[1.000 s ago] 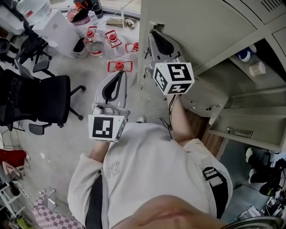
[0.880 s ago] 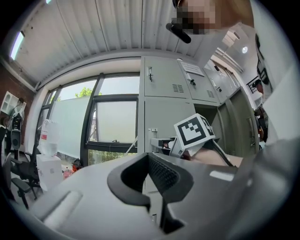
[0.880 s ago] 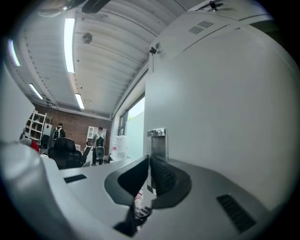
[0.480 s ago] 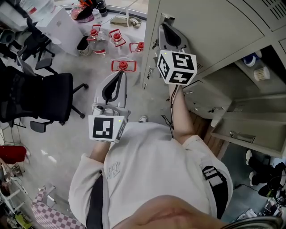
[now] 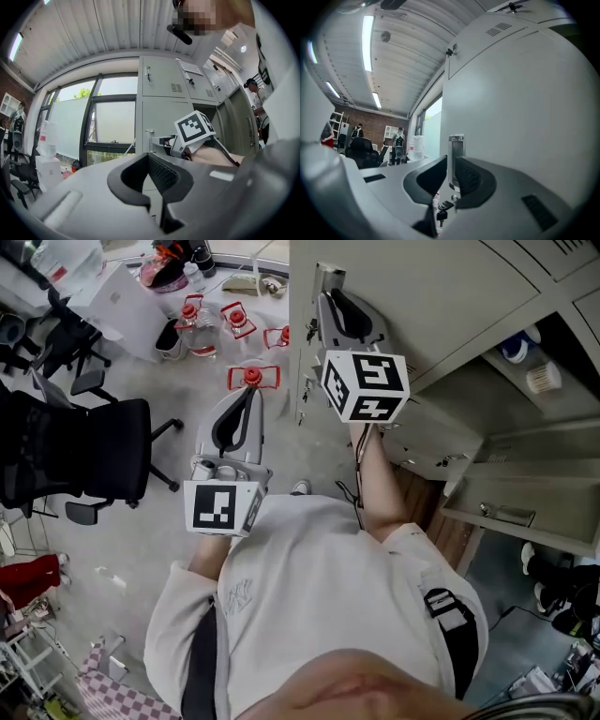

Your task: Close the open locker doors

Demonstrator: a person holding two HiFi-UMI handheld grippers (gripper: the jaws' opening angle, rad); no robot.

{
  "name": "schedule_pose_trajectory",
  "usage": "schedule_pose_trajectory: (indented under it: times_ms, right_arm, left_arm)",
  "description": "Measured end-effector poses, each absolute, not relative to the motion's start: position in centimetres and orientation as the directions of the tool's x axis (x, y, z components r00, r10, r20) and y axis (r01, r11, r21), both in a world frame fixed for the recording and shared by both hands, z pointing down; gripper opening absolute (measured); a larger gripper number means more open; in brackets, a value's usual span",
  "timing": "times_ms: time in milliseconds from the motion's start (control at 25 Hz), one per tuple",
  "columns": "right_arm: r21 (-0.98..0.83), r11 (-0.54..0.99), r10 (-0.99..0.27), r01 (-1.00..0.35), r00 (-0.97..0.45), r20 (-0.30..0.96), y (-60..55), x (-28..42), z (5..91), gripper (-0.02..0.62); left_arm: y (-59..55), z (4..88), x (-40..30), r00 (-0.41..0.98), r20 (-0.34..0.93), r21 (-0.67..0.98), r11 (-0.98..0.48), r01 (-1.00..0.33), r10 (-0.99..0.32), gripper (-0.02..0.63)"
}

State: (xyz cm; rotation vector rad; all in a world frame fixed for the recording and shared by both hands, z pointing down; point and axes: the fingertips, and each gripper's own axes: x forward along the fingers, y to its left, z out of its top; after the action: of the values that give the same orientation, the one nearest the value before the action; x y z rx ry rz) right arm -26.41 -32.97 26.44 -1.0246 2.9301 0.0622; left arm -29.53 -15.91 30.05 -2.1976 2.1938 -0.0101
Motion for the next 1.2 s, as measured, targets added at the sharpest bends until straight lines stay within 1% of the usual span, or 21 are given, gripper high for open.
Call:
schedule_pose_trajectory:
  times_ms: [80, 200, 360, 480, 840, 960, 1200]
  right_arm:
    - [0.019, 0.787, -0.614, -0.616, -0.787, -0.061, -32.0, -25.3, 25.9, 0.018]
    - [0.009, 0.807, -0.586, -0.591, -0.802, -0.12, -29.1, -22.8, 24.5, 0.018]
    - [0.04, 0.814, -0.567, -0.579, -0.808, -0.163, -25.1, -18.1, 22.7, 0.017]
    - [0.021, 0.793, -0.598, -0.608, -0.785, -0.162, -23.3, -13.4, 22.4, 0.017]
    - [-0.002, 0.719, -0.688, -0.695, -0.712, -0.139, -17.7, -1.0, 23.5, 0.017]
    - [-0.016, 0.704, -0.705, -0.71, -0.697, -0.129, -15.6, 3.0, 24.2, 0.017]
    - [-0.011, 0.717, -0.694, -0.697, -0.711, -0.116, -11.4, 8.9, 26.5, 0.015]
  left_arm:
    - [-16.2, 29.8, -28.7, 0.024, -0.026, -0.029, -0.023, -0.999, -0.999, 0.002]
    - [-16.7, 29.5, -26.7, 0.068, -0.022, -0.023, -0.068, -0.997, -0.997, 0.002]
    - [-17.7, 28.5, -22.6, 0.178, -0.067, -0.024, -0.177, -0.984, -0.982, 0.002]
    - [-18.2, 27.9, -18.7, 0.266, -0.092, -0.022, -0.265, -0.964, -0.96, 0.002]
    - [-17.3, 27.0, -5.8, 0.478, -0.099, -0.029, -0.478, -0.878, -0.873, 0.002]
    - [-16.1, 27.0, -1.5, 0.526, -0.094, -0.035, -0.525, -0.85, -0.845, 0.002]
    - [-14.2, 28.3, 5.1, 0.597, -0.083, -0.027, -0.597, -0.801, -0.798, 0.002]
